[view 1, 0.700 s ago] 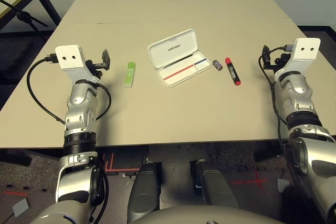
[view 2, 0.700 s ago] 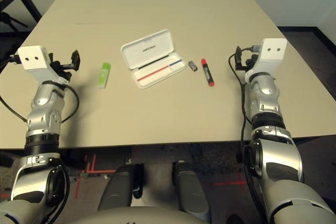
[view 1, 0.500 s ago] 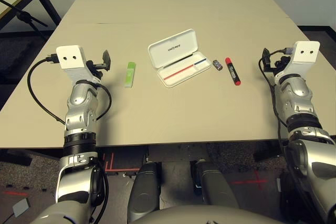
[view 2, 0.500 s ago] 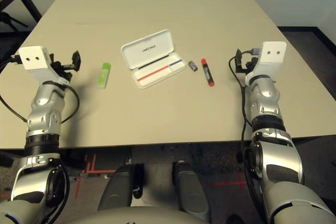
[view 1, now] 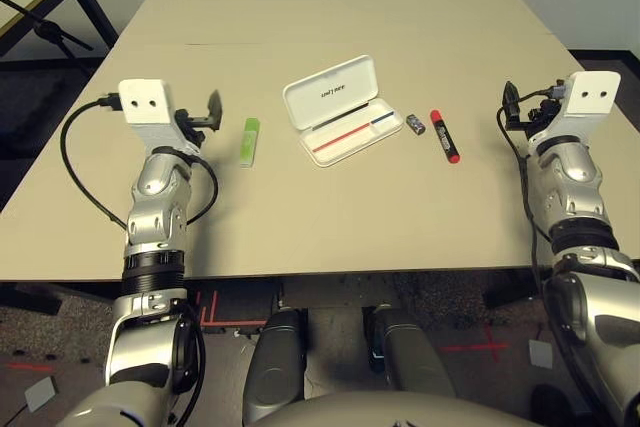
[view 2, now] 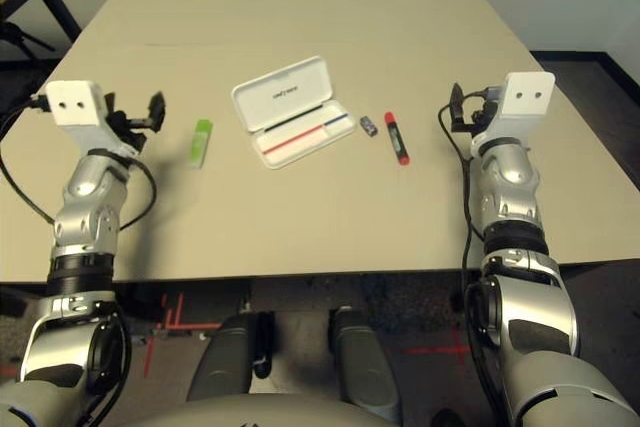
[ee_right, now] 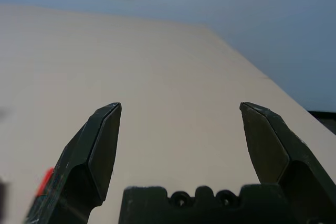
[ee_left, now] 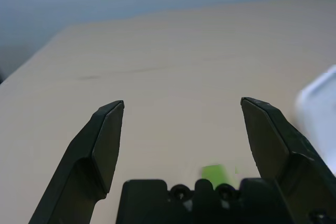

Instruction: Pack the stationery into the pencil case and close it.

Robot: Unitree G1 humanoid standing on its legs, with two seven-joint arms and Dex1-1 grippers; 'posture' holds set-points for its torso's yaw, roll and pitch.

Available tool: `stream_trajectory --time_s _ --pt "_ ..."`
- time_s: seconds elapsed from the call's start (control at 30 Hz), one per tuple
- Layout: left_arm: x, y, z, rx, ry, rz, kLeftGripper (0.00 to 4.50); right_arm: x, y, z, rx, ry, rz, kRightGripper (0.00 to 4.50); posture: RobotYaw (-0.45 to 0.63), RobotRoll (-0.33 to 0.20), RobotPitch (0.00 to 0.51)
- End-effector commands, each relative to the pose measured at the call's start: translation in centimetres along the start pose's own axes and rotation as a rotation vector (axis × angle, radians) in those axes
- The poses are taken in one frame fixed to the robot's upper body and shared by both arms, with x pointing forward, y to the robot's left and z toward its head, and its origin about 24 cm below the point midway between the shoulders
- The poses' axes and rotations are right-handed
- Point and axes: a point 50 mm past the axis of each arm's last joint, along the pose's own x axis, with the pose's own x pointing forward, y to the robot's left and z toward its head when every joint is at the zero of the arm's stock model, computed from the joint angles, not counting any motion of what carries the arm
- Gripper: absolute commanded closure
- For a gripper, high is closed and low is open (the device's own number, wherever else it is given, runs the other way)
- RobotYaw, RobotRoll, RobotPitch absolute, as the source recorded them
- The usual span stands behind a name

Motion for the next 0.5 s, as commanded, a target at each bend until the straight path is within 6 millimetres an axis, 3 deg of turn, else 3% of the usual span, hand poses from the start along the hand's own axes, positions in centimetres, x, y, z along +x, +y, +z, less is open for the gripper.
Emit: stream_trajectory --time_s 0.03,0.27,0.5 --pt "1.1 -2.7 1.8 0.043 0.006 -0.277 0.03 0.3 0.5 2.0 0.004 -0.009 0.19 0.0 -0.08 0.0 0.134" --pt "1.6 -6.6 2.0 0.183 0.128 -0.706 0.03 0.2 1.7 4.6 -0.035 0.031 0.568 0.0 -0.09 0.0 0.135" --pt "3.0 -9.2 1.1 0.285 0.268 -0.92 0.03 0.4 2.3 7.1 -0.104 0.05 0.834 0.0 -0.1 0.0 0.127"
